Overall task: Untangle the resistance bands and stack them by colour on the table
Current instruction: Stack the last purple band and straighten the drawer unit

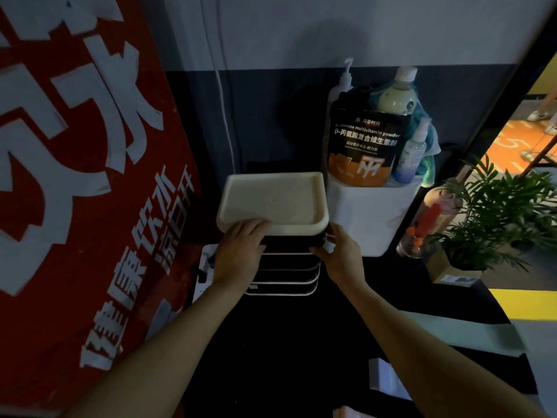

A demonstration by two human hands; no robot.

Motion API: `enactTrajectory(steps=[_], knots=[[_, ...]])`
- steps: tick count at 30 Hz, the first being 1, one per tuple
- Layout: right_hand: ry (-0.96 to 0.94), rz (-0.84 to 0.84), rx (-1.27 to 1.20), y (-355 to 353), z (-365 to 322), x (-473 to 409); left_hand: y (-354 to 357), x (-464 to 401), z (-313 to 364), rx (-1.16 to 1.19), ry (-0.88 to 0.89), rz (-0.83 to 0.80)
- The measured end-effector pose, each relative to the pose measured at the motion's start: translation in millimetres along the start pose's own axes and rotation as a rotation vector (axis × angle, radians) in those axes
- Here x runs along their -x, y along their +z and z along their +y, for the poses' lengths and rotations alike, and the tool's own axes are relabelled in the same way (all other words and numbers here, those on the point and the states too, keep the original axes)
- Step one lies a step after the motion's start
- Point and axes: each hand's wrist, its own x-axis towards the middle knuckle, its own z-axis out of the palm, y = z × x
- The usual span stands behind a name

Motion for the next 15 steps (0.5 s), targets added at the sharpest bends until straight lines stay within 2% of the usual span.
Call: enactTrajectory(steps=[7,15], knots=[[0.099,-0.117,0.040,7.8,10.3,21.9,0.9,49.7,-18.3,0.110,-0.189,-0.021],[0.173,-0.157,-0.043,27.6,27.5,24.4,28.2,69.4,-37.9,0.264,-0.468,-0.087]])
